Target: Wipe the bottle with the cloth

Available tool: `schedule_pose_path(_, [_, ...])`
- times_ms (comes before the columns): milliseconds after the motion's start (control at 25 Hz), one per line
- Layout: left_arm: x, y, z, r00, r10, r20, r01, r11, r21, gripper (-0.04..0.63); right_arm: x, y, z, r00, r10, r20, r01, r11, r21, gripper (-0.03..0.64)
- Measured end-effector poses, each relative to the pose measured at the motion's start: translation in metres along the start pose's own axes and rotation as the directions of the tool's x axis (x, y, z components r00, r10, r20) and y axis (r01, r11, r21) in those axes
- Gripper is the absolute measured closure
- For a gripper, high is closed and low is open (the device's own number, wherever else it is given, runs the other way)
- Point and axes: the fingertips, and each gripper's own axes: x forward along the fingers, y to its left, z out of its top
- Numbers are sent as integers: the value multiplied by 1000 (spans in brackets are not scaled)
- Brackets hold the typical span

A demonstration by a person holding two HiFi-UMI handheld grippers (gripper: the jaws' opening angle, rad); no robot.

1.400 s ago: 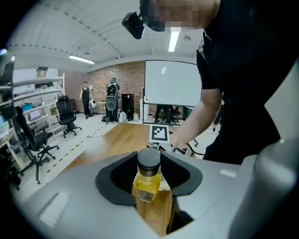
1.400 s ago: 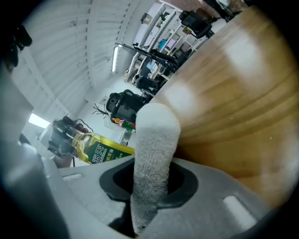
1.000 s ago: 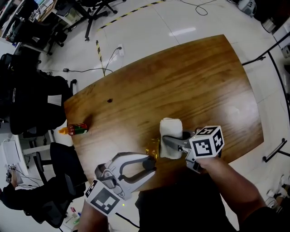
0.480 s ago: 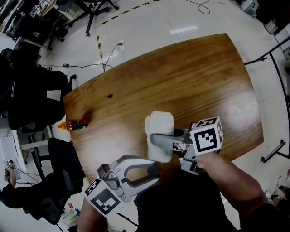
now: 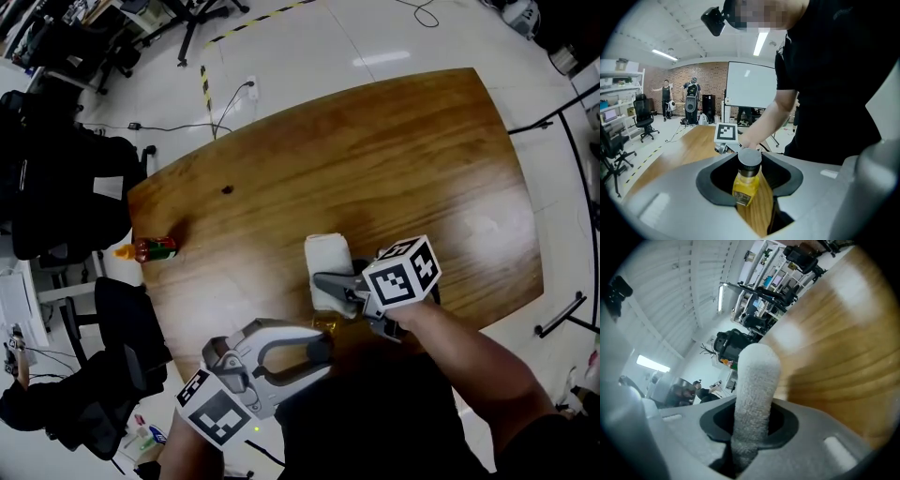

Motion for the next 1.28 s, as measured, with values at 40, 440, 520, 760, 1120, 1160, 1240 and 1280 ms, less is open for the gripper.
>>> schedule_pose_path(40, [0, 0, 0, 1000, 2, 1, -2, 1000, 0, 421, 2, -5, -3, 1000, -25, -14, 25, 1000, -11, 538])
schedule_pose_path(440, [-1, -7, -2, 1000, 6, 3, -6, 1000, 4, 420, 12, -23, -20, 968, -233, -91, 211, 956, -202, 540])
schedule_pose_path(520, [0, -7, -3, 1000, -1, 0, 1, 1000, 5, 420, 12, -24, -19, 970, -231, -73, 213, 957, -196, 538])
schedule_pose_path(760, [5, -6, -1, 999, 45, 8, -46, 999, 18, 417, -24, -12, 4, 973, -199, 113, 211, 971, -112, 540])
schedule_pose_path(1120, [-7, 3, -1, 917, 376, 134, -352, 919, -177, 334, -80, 19, 10, 959, -167, 229, 197, 974, -114, 538])
schedule_pose_path(1160, [-11, 5, 0, 889, 429, 158, -389, 891, -233, 334, -88, 24, 11, 957, -159, 243, 192, 974, -119, 538])
schedule_pose_path(1240, [-15, 6, 4, 829, 522, 200, -447, 834, -325, 333, -103, 36, 13, 951, -142, 274, 183, 974, -130, 538])
schedule_pose_path(1280, [-15, 6, 5, 803, 558, 208, -470, 808, -355, 333, -109, 41, 14, 949, -136, 286, 180, 974, -135, 538])
